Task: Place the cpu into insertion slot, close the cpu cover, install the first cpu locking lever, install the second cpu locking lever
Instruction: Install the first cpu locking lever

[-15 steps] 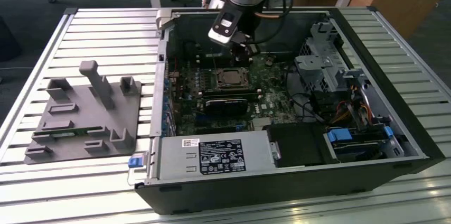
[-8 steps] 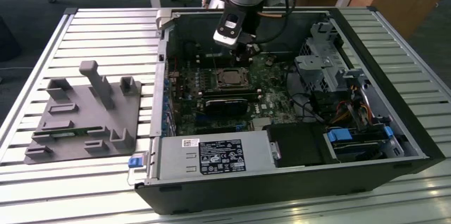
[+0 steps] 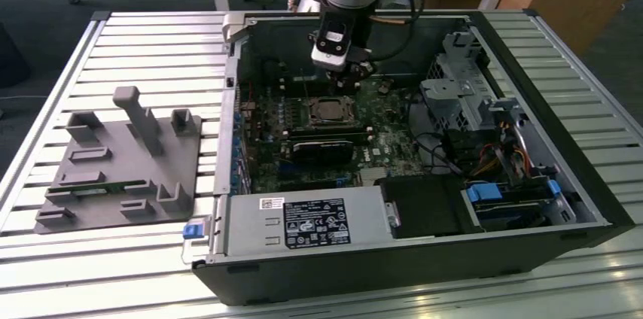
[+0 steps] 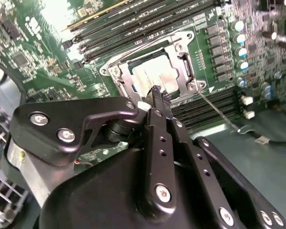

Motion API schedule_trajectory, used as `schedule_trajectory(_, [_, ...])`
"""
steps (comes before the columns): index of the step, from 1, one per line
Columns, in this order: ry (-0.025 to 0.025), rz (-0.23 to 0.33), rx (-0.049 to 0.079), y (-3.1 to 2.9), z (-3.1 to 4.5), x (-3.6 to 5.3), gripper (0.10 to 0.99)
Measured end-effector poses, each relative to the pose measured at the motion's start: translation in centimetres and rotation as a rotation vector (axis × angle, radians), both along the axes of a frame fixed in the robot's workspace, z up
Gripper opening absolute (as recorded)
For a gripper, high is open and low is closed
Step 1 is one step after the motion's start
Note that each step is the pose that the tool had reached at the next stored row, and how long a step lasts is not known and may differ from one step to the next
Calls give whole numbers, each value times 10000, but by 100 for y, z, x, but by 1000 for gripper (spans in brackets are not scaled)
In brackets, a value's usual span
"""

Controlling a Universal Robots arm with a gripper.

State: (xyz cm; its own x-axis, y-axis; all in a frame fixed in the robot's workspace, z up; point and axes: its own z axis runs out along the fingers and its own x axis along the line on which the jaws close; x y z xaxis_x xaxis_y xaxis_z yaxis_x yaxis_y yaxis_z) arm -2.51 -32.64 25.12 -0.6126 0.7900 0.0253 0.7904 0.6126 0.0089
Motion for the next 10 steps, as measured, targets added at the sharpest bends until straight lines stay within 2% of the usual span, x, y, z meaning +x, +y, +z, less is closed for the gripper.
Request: schedule_trajectory(10, [0, 1815, 0, 0, -3, 0, 106])
